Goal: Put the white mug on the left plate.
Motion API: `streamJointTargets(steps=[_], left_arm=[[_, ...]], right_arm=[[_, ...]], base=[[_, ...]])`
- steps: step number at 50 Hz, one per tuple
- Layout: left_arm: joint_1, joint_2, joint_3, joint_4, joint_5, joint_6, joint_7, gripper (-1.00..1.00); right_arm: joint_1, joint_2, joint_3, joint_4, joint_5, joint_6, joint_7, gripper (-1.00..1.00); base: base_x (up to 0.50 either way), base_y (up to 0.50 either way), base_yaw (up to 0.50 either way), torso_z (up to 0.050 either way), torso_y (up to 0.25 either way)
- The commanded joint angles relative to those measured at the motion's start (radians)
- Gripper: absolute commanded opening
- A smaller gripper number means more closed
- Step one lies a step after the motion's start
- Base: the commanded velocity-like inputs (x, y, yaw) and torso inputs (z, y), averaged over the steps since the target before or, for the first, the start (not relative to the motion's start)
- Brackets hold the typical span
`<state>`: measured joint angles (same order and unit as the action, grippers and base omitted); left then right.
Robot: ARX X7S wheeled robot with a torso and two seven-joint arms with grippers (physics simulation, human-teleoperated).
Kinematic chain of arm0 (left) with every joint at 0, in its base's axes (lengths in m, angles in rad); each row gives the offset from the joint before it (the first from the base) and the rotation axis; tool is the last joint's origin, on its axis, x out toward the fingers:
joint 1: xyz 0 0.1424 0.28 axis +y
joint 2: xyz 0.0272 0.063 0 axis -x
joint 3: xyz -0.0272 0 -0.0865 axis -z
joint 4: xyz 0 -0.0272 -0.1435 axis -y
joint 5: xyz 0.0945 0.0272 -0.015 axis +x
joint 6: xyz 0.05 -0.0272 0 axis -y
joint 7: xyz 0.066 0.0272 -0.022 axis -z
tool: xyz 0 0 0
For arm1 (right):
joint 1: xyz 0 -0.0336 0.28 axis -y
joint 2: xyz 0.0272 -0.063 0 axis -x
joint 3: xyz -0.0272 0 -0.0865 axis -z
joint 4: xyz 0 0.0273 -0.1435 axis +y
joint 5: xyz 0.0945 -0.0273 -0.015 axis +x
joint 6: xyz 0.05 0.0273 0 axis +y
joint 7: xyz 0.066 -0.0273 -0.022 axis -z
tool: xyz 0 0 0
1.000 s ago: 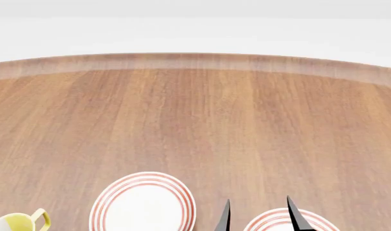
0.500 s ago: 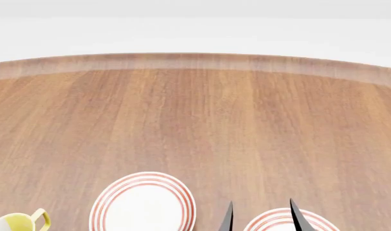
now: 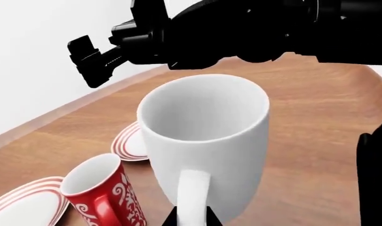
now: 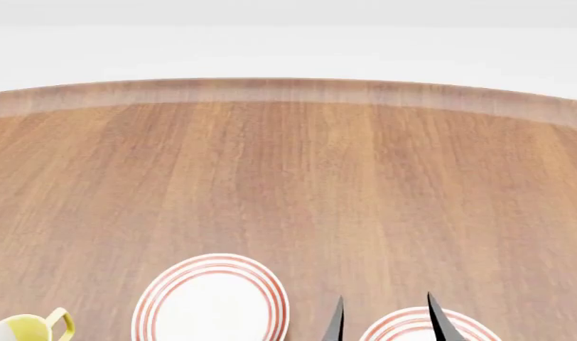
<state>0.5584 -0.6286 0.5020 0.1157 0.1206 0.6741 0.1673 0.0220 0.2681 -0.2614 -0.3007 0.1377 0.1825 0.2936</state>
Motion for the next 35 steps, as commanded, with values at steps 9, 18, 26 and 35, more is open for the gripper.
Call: streamJointTargets(steps=[9, 18, 26, 35], left_arm=[[0.066, -0.027, -0.04, 0.041, 0.021, 0.053, -0.076, -1.0], [0.099, -0.045, -0.077, 0.075, 0.009, 0.084, -0.128, -1.0], [0.122, -0.069, -0.117, 0.122, -0.045, 0.121, -0.176, -1.0], [0.127, -0.095, -0.141, 0.155, -0.084, 0.127, -0.199, -1.0]], right_arm=[[0.004, 0.006, -0.008, -0.002, 0.005, 0.001, 0.007, 1.0], [0.002, 0.008, -0.01, -0.003, 0.008, -0.002, 0.011, 1.0], [0.003, 0.01, -0.009, 0.002, 0.015, -0.008, 0.012, 1.0], [0.003, 0.012, -0.012, 0.014, 0.016, -0.017, 0.014, 1.0]], base=[[0.0, 0.0, 0.0, 0.0, 0.0], [0.0, 0.0, 0.0, 0.0, 0.0], [0.0, 0.0, 0.0, 0.0, 0.0], [0.0, 0.0, 0.0, 0.0, 0.0]])
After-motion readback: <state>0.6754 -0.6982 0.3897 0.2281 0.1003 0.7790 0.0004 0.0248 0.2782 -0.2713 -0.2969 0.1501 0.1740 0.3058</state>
